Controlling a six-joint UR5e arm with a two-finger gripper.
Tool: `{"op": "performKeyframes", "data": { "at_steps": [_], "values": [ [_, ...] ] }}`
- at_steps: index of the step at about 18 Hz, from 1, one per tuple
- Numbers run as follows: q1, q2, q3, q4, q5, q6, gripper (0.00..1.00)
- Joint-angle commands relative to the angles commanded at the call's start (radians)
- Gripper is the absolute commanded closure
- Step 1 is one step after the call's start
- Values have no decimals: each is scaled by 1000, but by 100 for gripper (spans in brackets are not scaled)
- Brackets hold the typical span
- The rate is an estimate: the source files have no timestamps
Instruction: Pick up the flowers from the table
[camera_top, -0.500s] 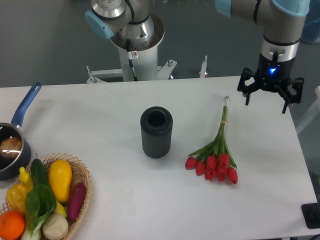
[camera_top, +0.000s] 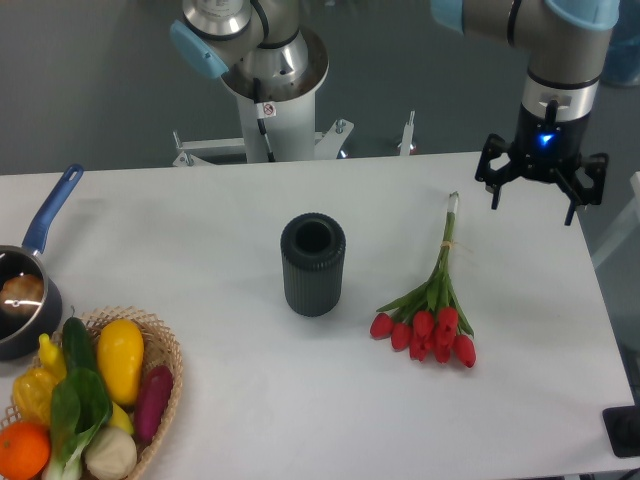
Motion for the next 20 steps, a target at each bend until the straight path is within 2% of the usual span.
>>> {"op": "performKeyframes", "data": {
  "at_steps": [4,7,10,20],
  "values": [
    [2,0,-21,5,0,-2,0],
    [11,-5,-43,40,-3,-6,0],
    [17,-2,-92,69,-3,-2,0],
    [11,-8,-178,74,0,-11,0]
  ]
}}
